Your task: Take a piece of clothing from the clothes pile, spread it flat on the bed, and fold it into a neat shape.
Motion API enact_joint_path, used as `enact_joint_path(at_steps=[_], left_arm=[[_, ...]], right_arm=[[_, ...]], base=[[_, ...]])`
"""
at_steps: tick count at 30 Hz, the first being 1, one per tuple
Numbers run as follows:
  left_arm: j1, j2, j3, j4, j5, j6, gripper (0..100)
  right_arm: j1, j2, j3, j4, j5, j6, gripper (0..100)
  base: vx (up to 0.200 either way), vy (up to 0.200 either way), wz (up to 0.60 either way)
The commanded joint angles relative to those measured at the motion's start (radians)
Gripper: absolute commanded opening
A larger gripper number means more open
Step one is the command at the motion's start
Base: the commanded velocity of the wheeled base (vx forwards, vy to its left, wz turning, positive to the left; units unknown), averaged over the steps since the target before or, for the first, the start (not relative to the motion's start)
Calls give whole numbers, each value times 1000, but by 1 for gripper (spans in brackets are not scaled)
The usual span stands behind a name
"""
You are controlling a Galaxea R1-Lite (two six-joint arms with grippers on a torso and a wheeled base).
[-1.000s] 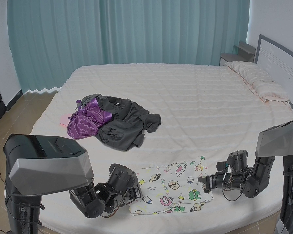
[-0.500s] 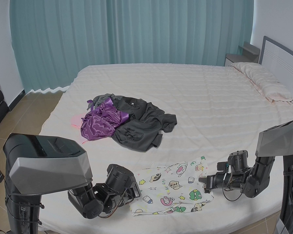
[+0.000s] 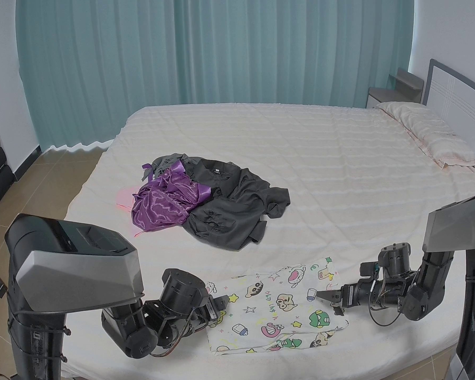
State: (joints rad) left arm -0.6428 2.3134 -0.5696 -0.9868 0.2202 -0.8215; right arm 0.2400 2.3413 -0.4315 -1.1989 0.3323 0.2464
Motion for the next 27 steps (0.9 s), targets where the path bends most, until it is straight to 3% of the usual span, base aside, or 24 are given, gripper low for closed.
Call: enact_joint_path(at_steps=[1,5,7,8,17,20,21,27], left_arm=[[31,-58,76,-64,-25,-30,100],[55,-157,175,-138,-119,-125,100],[55,-157,175,-138,-119,-125,100],[71,-230,218,-153,-165,-176,100],[74,-238,237,-154,-183,-179,100],[74,-238,237,-154,-183,-179,100],[74,-238,237,-154,-183,-179,100],[81,-235,237,-154,-185,-179,100]], right_arm=[[-50,-102,86,-1,82,-4,100],[-64,-99,168,-1,123,-61,100],[-64,-99,168,-1,123,-61,100],[-48,-68,231,-4,128,-167,100],[-21,-62,241,-4,123,-168,100],[2,-57,234,-2,77,-167,100],[4,-54,235,-4,70,-167,0],[-2,-69,261,-2,62,-170,0]], base=[[0,0,0],[0,0,0],[0,0,0],[0,0,0],[0,0,0],[0,0,0],[0,0,0],[0,0,0]])
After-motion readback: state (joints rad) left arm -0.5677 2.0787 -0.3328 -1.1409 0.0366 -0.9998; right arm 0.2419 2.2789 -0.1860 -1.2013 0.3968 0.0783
